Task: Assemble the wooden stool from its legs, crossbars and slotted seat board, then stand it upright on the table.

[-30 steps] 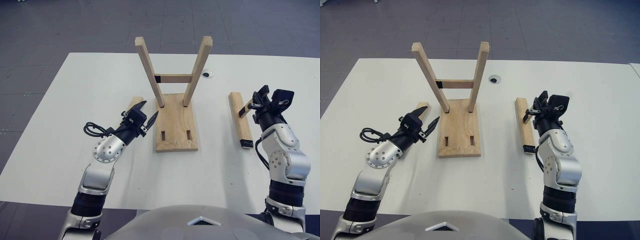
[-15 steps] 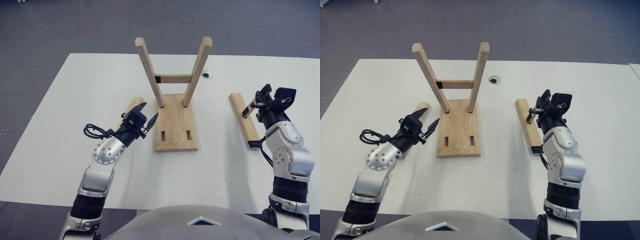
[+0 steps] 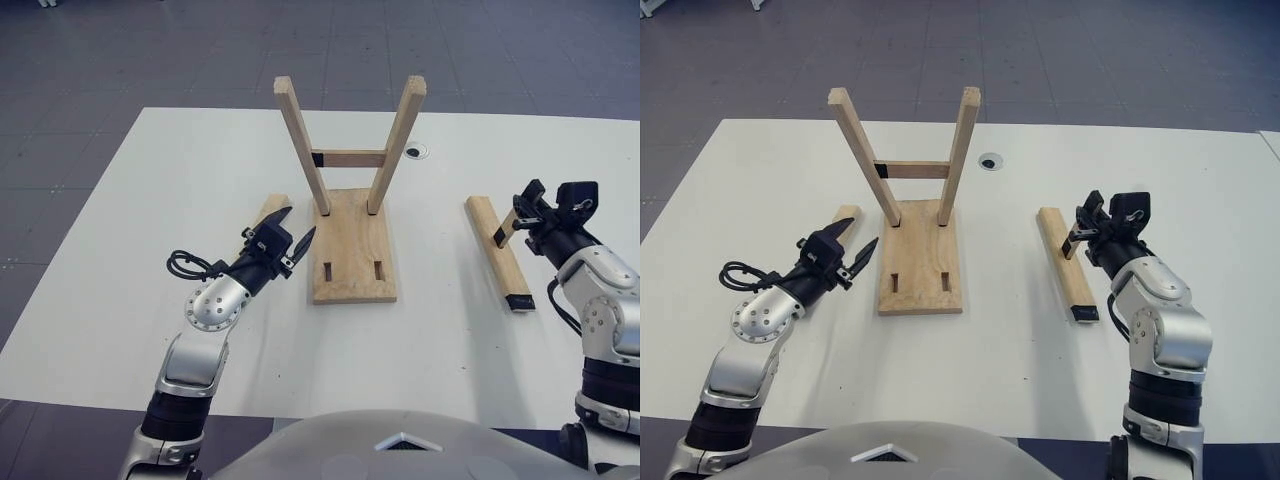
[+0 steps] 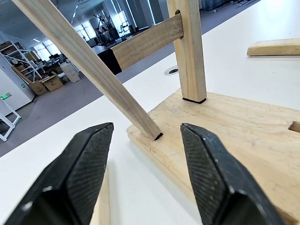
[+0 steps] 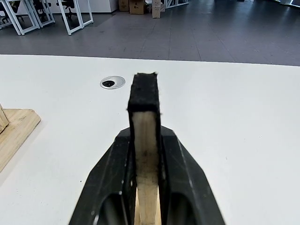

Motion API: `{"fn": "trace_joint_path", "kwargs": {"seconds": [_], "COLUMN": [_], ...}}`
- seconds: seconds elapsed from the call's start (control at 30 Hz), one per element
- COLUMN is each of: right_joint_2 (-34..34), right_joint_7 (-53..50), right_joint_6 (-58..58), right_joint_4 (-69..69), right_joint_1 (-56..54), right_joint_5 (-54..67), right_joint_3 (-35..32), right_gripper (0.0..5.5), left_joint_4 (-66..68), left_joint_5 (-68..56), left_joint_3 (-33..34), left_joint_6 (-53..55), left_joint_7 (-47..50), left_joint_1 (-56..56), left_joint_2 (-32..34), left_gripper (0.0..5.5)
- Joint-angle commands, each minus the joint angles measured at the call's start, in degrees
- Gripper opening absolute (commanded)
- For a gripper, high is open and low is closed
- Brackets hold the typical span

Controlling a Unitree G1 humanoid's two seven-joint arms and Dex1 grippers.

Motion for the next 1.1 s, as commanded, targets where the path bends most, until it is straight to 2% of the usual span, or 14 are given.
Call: {"fn": "trace_joint_path", "kwargs": {"seconds": [0.03, 0.13, 0.3, 0.8, 1.1], "right_joint_2": [4.5, 7.11, 7.58, 4.55, 3.97], "right_joint_7": [0.97, 0.72, 1.08, -0.11, -0.19], "right_joint_6": [-11.45, -20.7, -25.2, -11.54, -8.63], "right_joint_4": [12.26, 13.62, 15.38, 6.9, 4.79], "right_joint_1": [14.53, 18.18, 18.43, 9.32, 8.27], "right_joint_5": [-6.54, -6.65, -5.72, -3.64, -3.13], "right_joint_3": [4.14, 3.49, 3.27, 5.56, 5.82], "right_gripper": [0.42, 0.42, 0.42, 0.42, 0.42], "left_joint_4": [-0.49, -0.81, -0.33, -0.11, -0.22], "left_joint_5": [0.31, 0.28, 0.17, 0.51, 0.56], "left_joint_3": [0.54, 0.56, 0.56, -0.32, -0.37], "left_joint_6": [0.95, 1.02, 0.92, 0.26, 0.09], "left_joint_7": [0.26, 0.16, -0.22, -0.34, -0.2], "left_joint_1": [-0.59, -0.07, -0.57, -0.43, -0.09], "left_joint_2": [0.13, 0.18, 0.34, 0.09, 0.03], "left_gripper": [2.65, 2.65, 2.65, 2.65, 2.65]}}
